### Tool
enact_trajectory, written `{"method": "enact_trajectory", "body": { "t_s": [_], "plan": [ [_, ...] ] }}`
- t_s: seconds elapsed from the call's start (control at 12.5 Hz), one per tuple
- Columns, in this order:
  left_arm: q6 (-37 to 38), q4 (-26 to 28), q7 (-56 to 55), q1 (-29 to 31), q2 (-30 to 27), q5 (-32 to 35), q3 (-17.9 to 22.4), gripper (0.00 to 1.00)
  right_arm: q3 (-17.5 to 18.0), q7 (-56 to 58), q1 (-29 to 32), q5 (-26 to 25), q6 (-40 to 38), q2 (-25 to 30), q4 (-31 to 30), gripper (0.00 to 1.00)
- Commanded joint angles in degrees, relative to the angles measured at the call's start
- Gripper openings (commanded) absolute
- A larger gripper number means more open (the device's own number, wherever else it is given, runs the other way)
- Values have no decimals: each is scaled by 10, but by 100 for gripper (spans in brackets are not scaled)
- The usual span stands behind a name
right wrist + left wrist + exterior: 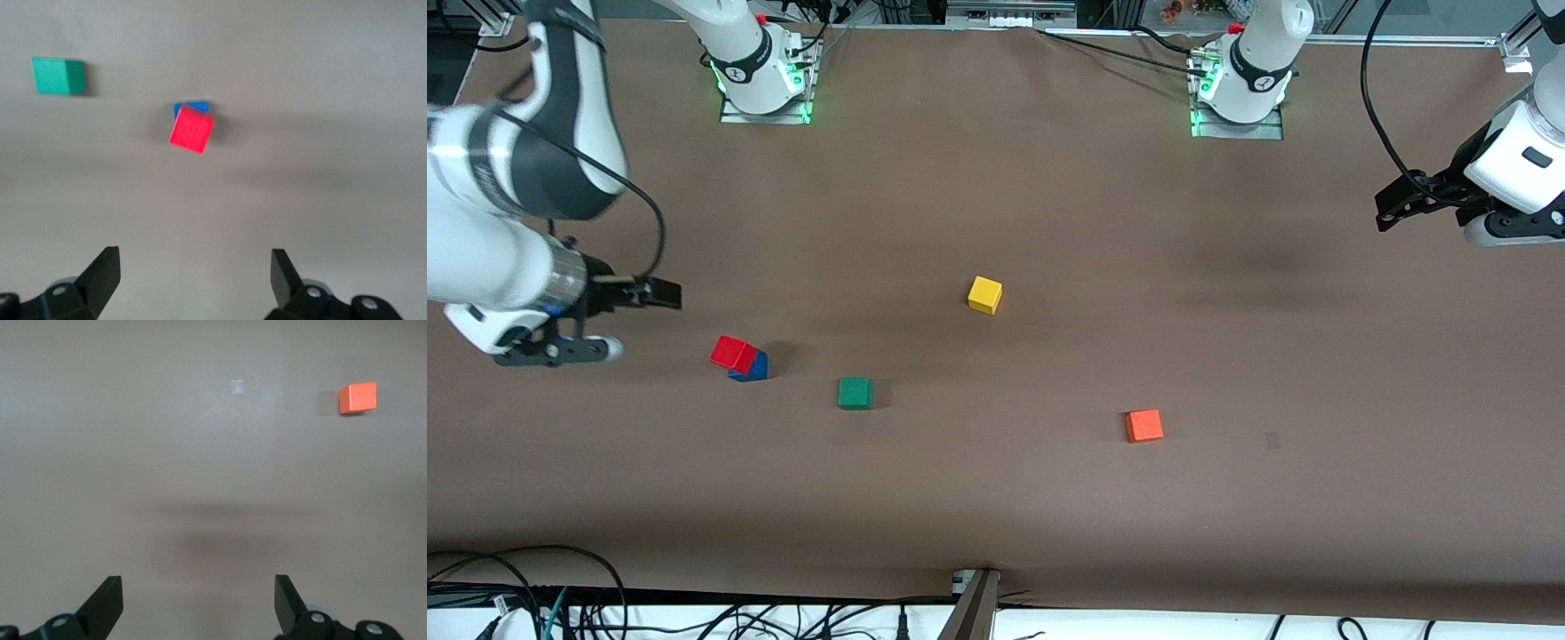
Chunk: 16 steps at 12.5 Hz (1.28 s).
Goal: Pass red block to right arm, stack on blue
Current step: 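Open the right gripper and lift it away from the stack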
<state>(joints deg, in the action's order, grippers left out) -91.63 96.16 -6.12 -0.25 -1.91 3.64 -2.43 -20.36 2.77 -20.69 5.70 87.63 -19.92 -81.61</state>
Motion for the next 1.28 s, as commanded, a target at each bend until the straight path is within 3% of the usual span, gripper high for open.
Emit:
{"method": "enact_trajectory", "body": {
  "t_s": [0.0, 0.16, 0.32, 0.48, 0.72, 0.96, 1.2],
  "plan": [
    [12, -18, 2, 2, 3, -7, -2, 100, -7, 2, 1, -2, -84, -8, 64, 100],
    [14, -19, 2, 2, 3, -6, -2, 100, 4, 9, 27, 4, -88, 26, 61, 100],
    [15, -19, 2, 2, 3, -6, -2, 100, 50, 7, 84, 1, -91, 84, 43, 100],
    [15, -19, 2, 2, 3, -7, -2, 100, 67, 7, 95, -29, -91, 122, 33, 100],
    [15, -19, 2, 2, 3, -6, -2, 100, 131, 7, 145, -53, -107, 175, -6, 100],
    [15, -22, 3, 3, 7, -6, -2, 100, 135, 8, 155, -56, -130, 194, -35, 100],
    [15, -22, 4, 3, 7, -6, -2, 100, 134, 7, 148, -59, -133, 177, -27, 100]
  ]
}}
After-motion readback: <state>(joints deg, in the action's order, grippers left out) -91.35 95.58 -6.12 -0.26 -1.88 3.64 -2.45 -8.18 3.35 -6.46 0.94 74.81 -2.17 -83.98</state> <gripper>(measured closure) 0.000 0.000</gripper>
